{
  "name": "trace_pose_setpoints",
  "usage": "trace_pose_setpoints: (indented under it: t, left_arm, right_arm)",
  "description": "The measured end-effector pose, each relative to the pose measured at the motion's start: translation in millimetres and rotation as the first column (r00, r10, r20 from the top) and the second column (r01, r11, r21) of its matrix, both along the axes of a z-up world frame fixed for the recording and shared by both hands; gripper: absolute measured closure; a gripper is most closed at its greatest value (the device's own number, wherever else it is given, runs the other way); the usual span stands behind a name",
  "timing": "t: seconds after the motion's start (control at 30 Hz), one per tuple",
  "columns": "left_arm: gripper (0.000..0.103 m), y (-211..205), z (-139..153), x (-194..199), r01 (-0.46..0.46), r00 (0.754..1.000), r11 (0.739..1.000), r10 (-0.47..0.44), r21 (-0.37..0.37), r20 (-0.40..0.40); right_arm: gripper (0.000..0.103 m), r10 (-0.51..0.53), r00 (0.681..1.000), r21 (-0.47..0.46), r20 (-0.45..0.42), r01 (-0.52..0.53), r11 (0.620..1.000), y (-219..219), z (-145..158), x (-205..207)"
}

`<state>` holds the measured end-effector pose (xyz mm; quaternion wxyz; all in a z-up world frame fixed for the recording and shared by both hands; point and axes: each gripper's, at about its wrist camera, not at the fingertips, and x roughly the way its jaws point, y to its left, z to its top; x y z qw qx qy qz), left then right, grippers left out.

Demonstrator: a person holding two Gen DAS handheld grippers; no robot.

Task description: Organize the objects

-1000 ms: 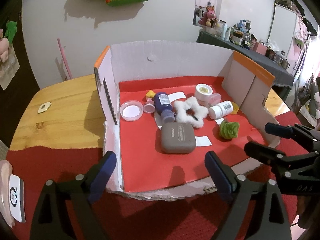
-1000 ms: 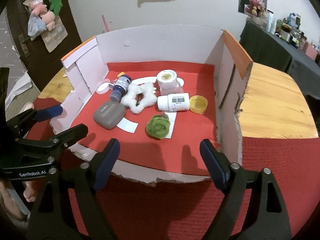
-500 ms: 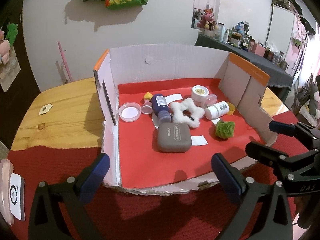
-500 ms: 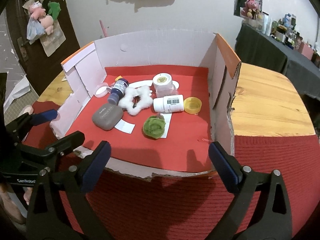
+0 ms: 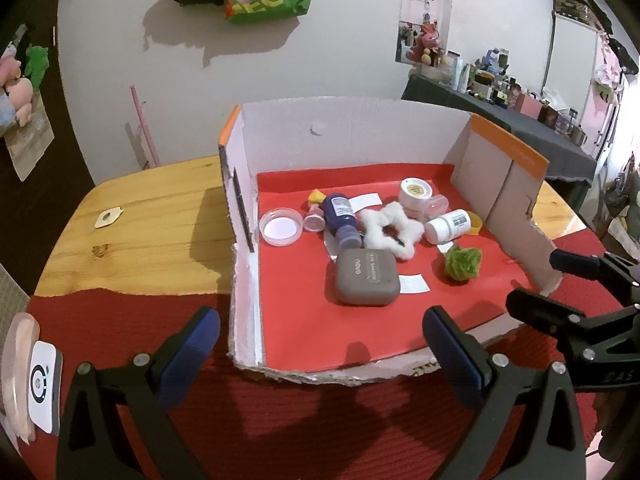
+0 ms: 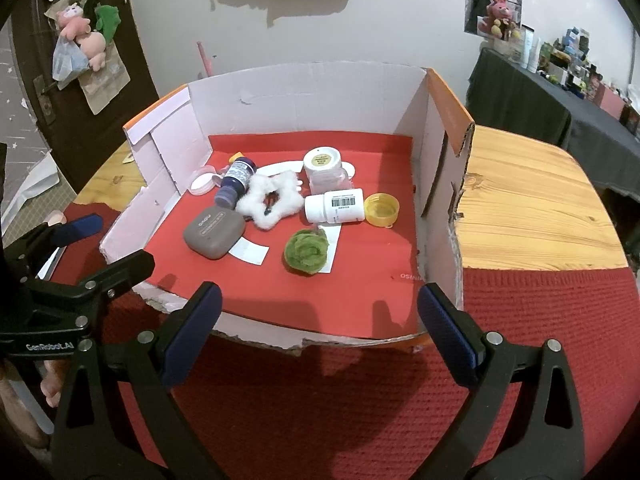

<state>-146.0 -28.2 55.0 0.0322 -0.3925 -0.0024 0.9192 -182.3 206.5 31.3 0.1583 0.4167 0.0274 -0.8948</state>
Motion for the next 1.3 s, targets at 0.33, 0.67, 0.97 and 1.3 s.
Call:
trace_pose_setpoints:
  t: [0.33,0.67,0.97,1.3]
  left_arm:
    - [0.0,-3,-2,0,-0.008,1.0,1.0,0.008,0.004,0.01]
    - [0.0,-5,-1,5,-0.008,1.0,1.0,0.008,0.014,0.011]
    - [0.0,-4,-2,32,-0.006,1.0,0.999,0.005,0.044,0.012]
    - [0.0,0,-17,53,-0.005,0.999,0.998,0.002,0.069,0.043]
  right_arm:
    - [0.003,0.002,1.0,0.004,-0.001,-0.002,1.0,-2,1,2]
    - [0.003,0.002,1.0,-0.009,-0.012,-0.002,1.0,-3,4,8]
    - [0.003,-0.002,0.999,-0.024,-0.037,0.001,1.0,0,10,35]
    - [0.003,-0.01,1.0,-0.037,-0.008,0.009,0.999,3,-10,57]
